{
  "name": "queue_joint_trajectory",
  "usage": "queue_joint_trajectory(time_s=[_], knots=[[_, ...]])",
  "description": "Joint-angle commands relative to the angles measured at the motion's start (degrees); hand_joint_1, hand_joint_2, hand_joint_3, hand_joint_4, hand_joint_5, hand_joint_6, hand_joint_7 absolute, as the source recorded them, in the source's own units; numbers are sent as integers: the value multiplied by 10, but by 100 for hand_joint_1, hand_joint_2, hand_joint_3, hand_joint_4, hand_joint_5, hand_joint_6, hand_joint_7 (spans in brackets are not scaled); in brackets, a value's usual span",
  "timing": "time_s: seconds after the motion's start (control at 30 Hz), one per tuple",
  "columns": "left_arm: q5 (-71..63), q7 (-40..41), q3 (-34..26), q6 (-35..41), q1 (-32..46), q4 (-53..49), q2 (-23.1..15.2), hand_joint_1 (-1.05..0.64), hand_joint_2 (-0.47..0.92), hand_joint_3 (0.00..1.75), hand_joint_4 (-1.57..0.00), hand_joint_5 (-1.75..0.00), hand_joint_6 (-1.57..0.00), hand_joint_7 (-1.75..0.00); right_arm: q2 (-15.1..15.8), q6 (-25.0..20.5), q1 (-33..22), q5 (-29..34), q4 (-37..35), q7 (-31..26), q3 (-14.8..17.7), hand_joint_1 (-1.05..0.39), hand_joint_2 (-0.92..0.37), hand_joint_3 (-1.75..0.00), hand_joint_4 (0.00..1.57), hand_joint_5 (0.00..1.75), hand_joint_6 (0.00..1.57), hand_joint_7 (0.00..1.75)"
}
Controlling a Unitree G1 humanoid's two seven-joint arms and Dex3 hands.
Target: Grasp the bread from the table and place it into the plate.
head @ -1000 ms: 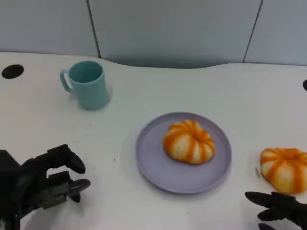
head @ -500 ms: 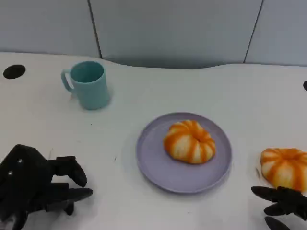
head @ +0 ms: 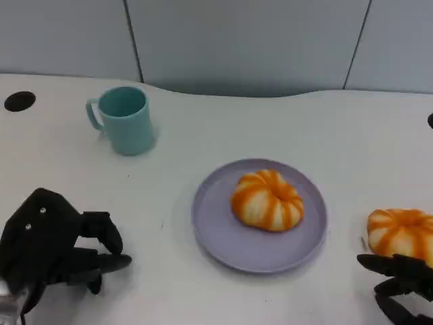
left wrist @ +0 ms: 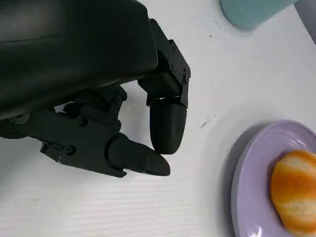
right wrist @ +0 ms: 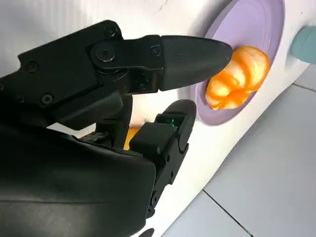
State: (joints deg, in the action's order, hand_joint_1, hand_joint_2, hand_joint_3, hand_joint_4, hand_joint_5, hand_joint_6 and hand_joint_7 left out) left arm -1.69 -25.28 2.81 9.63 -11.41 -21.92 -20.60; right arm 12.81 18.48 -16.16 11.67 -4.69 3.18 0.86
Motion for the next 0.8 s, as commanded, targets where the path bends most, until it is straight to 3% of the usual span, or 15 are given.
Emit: queue_joint_trajectory(time_s=[0.03, 0.4, 0.8], knots=[[-11, 7, 6, 6, 10, -8, -3, -34, 92, 3, -77, -175, -63, -175, 10, 5, 4, -4, -8, 0, 7, -43, -92, -47, 47, 110, 78, 9], [1, 2, -1, -7, 25, 4, -5, -33, 92, 3, -77, -175, -63, -175, 11, 5, -7, 4, 5, -5, 5, -42, -92, -47, 45, 109, 77, 9], [28, 11, -31, -8, 104, 92, 11, -36, 92, 10, -68, -175, -54, -175, 6, -6, -33, -4, 44, 3, 1, -41, -92, -47, 44, 104, 76, 9]])
